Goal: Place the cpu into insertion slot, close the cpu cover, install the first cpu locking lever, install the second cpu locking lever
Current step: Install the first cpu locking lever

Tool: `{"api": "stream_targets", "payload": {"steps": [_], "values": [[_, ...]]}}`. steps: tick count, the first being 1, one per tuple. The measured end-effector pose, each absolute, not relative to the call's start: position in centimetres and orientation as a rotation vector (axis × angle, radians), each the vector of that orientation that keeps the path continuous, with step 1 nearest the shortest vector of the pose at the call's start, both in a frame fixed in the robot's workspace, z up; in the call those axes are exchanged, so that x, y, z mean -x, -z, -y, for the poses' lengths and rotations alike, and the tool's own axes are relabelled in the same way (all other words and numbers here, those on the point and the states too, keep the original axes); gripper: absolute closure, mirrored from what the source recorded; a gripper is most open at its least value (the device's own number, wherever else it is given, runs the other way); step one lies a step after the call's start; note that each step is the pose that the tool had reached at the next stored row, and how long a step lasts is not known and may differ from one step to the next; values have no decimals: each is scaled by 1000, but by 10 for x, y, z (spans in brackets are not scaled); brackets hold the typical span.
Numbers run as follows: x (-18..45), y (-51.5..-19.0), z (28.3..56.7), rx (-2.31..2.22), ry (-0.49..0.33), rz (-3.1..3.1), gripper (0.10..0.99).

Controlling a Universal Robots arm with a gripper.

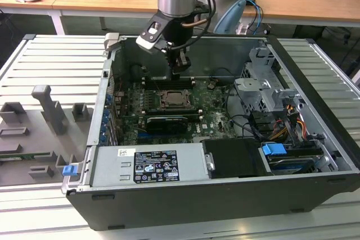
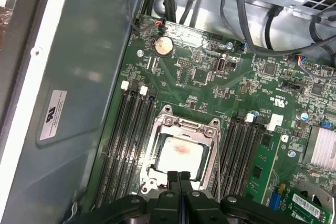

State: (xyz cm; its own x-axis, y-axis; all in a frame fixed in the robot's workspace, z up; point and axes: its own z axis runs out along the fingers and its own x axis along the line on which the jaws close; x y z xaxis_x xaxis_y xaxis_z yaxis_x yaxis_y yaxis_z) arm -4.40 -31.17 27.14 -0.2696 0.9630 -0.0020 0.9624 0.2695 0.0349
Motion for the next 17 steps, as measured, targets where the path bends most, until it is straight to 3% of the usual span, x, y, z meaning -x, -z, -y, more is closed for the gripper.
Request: {"api": "stream_targets", "payload": {"steps": [17], "values": [[44, -271, 312, -1733, -44, -2595, 980]]}}
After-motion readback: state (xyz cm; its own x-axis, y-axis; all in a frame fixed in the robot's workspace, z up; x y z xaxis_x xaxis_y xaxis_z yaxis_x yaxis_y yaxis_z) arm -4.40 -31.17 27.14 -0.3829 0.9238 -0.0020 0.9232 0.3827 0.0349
